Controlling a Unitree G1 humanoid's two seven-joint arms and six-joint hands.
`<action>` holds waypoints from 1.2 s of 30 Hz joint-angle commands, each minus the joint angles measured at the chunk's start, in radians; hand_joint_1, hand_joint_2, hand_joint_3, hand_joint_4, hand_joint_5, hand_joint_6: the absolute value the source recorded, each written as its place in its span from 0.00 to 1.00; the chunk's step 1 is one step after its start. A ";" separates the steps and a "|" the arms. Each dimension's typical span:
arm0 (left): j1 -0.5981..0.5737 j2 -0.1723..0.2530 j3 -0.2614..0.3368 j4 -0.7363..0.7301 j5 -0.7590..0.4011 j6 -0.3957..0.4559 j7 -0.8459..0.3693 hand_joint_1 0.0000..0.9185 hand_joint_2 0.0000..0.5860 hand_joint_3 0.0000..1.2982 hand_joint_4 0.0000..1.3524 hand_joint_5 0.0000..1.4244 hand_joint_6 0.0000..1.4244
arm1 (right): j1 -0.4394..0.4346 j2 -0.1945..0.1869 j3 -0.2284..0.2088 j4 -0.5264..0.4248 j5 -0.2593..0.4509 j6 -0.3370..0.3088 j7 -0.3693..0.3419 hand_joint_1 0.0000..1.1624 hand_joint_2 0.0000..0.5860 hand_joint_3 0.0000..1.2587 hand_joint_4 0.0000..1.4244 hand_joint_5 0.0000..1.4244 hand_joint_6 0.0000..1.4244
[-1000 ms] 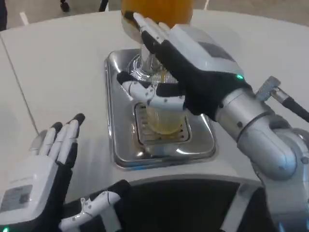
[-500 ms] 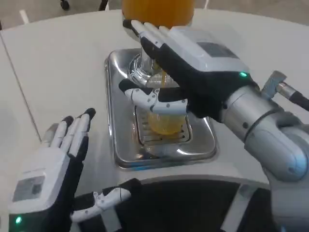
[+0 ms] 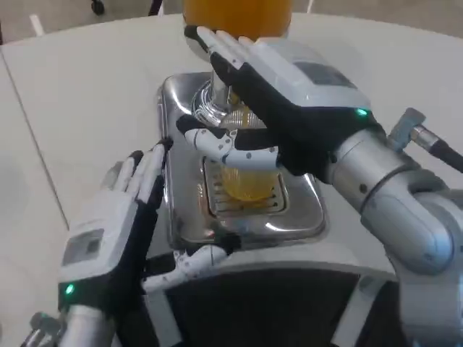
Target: Grasp the cup under the faucet to collect the drink, then remove the cup.
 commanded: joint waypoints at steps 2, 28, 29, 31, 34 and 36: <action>-0.027 -0.009 -0.020 0.041 -0.006 0.007 -0.001 0.21 0.10 0.00 0.00 0.00 0.00 | 0.032 0.008 0.001 0.023 0.027 -0.027 0.003 0.33 0.79 0.01 0.00 0.00 0.01; -0.090 -0.032 -0.063 0.086 -0.017 0.004 0.006 0.15 0.10 0.00 0.00 0.00 0.00 | 0.553 0.040 -0.177 -0.305 -0.044 -0.150 -0.314 0.34 0.80 0.00 0.00 0.00 0.01; -0.093 -0.035 -0.064 0.090 -0.019 0.005 0.005 0.15 0.10 0.00 0.00 0.00 0.00 | 0.577 0.012 -0.173 -0.314 -0.075 -0.176 -0.299 0.34 0.80 0.00 0.00 0.00 0.01; -0.102 -0.038 -0.066 0.099 -0.022 0.005 0.007 0.15 0.10 0.00 0.00 0.00 0.00 | 0.619 -0.031 -0.176 -0.324 -0.111 -0.219 -0.272 0.34 0.80 0.00 0.00 0.00 0.01; -0.121 -0.041 -0.072 0.112 -0.023 0.003 0.011 0.15 0.10 0.00 0.00 0.00 0.00 | 0.665 -0.071 -0.185 -0.342 -0.142 -0.273 -0.239 0.35 0.80 0.00 0.00 0.00 0.01; -0.136 -0.045 -0.076 0.124 -0.024 0.000 0.019 0.15 0.10 0.00 0.00 0.00 0.00 | 0.677 -0.054 -0.186 -0.350 -0.156 -0.272 -0.214 0.38 0.80 0.00 0.00 0.00 0.01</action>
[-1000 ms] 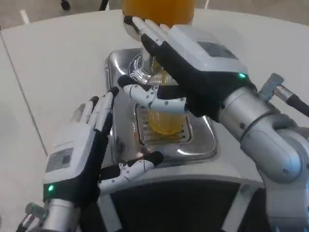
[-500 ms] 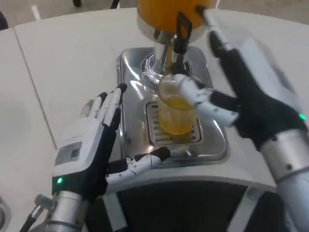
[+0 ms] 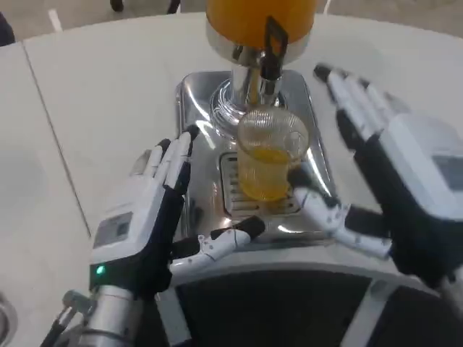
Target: Grasp the cup under the faucet to collect the drink, then remove the cup.
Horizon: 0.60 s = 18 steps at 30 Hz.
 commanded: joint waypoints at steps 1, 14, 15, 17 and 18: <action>-0.034 -0.013 -0.016 0.032 -0.004 -0.002 0.014 0.15 0.10 0.00 0.00 0.00 0.00 | 0.034 0.029 -0.005 -0.035 -0.030 -0.007 0.064 0.40 0.79 0.00 0.00 0.00 0.01; -0.174 -0.057 -0.033 0.242 -0.071 -0.047 0.070 0.26 0.09 0.00 0.00 0.00 0.02 | 0.155 0.024 -0.070 -0.114 -0.037 -0.132 0.174 0.45 0.74 0.00 0.00 0.00 0.02; -0.188 -0.063 -0.036 0.263 -0.078 -0.049 0.073 0.26 0.09 0.00 0.00 0.00 0.02 | 0.161 0.024 -0.081 -0.124 -0.026 -0.138 0.175 0.45 0.74 0.00 0.00 0.00 0.02; -0.214 -0.074 -0.041 0.303 -0.088 -0.055 0.079 0.28 0.08 0.00 0.00 0.00 0.03 | 0.169 0.021 -0.095 -0.139 -0.016 -0.155 0.174 0.45 0.74 0.00 0.00 0.00 0.02; -0.226 -0.079 -0.042 0.323 -0.096 -0.059 0.080 0.28 0.08 0.00 0.00 0.00 0.03 | 0.174 0.018 -0.103 -0.147 -0.011 -0.157 0.181 0.43 0.71 0.00 0.00 0.00 0.02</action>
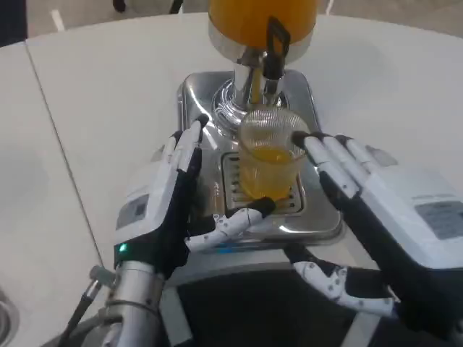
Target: Grasp the cup under the faucet to collect the drink, then remove the cup.
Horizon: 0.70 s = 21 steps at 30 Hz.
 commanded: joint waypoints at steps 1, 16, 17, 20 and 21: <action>-0.057 -0.027 -0.019 0.092 -0.032 -0.030 0.022 0.28 0.08 0.00 0.00 0.00 0.03 | 0.030 -0.005 -0.038 -0.055 0.028 -0.036 0.016 0.43 0.71 0.00 0.00 0.00 0.02; -0.225 -0.106 -0.057 0.370 -0.111 -0.140 0.080 0.32 0.08 0.00 0.00 0.03 0.05 | 0.132 0.165 -0.117 -0.082 -0.005 -0.191 0.042 0.41 0.68 0.00 0.00 0.00 0.02; -0.238 -0.110 -0.057 0.390 -0.114 -0.142 0.087 0.32 0.08 0.00 0.00 0.03 0.05 | 0.141 0.192 -0.109 -0.082 -0.021 -0.207 0.049 0.41 0.67 0.00 0.00 0.00 0.02; -0.274 -0.121 -0.054 0.446 -0.120 -0.149 0.110 0.33 0.07 0.00 0.00 0.04 0.06 | 0.178 0.263 -0.108 -0.082 -0.052 -0.261 0.059 0.41 0.67 0.00 0.00 0.00 0.02; -0.282 -0.123 -0.054 0.460 -0.121 -0.150 0.117 0.33 0.07 0.00 0.00 0.04 0.07 | 0.193 0.283 -0.112 -0.082 -0.054 -0.279 0.059 0.41 0.67 0.00 0.00 0.00 0.02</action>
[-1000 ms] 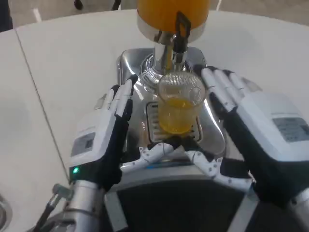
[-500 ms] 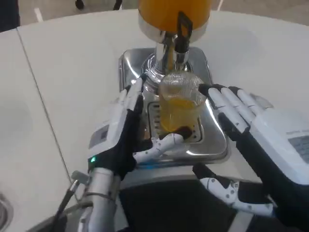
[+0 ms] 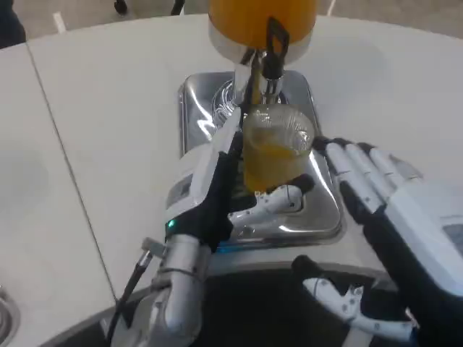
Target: Grasp the cup under the faucet to collect the drink, then remove the cup.
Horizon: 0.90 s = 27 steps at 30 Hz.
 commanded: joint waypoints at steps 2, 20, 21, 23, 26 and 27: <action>-0.039 -0.027 -0.006 0.081 -0.014 -0.012 0.039 0.34 0.07 0.00 0.00 0.06 0.08 | 0.070 0.097 -0.019 -0.017 -0.021 -0.093 0.019 0.41 0.66 0.00 0.00 0.00 0.02; -0.050 -0.088 -0.089 0.117 0.040 0.071 0.120 0.46 0.07 0.05 0.09 0.34 0.49 | 0.028 0.243 -0.148 -0.017 0.013 -0.176 0.142 0.40 0.66 0.00 0.00 0.00 0.03; -0.055 -0.101 -0.091 0.129 0.041 0.089 0.140 0.47 0.07 0.08 0.13 0.40 0.57 | 0.018 0.252 -0.154 -0.017 0.009 -0.174 0.157 0.40 0.66 0.00 0.00 0.00 0.03; -0.071 -0.133 -0.087 0.158 0.044 0.124 0.190 0.49 0.07 0.17 0.24 0.53 0.72 | 0.004 0.272 -0.173 -0.017 0.000 -0.192 0.169 0.40 0.66 0.00 0.00 0.00 0.03; -0.102 -0.189 -0.074 0.212 0.049 0.160 0.300 0.53 0.08 0.33 0.46 0.70 0.91 | -0.009 0.312 -0.200 -0.017 -0.011 -0.220 0.181 0.40 0.67 0.00 0.00 0.00 0.03; -0.110 -0.205 -0.069 0.229 0.049 0.167 0.336 0.54 0.09 0.38 0.53 0.76 0.98 | -0.021 0.324 -0.201 -0.017 -0.018 -0.223 0.194 0.40 0.67 0.00 0.00 0.00 0.03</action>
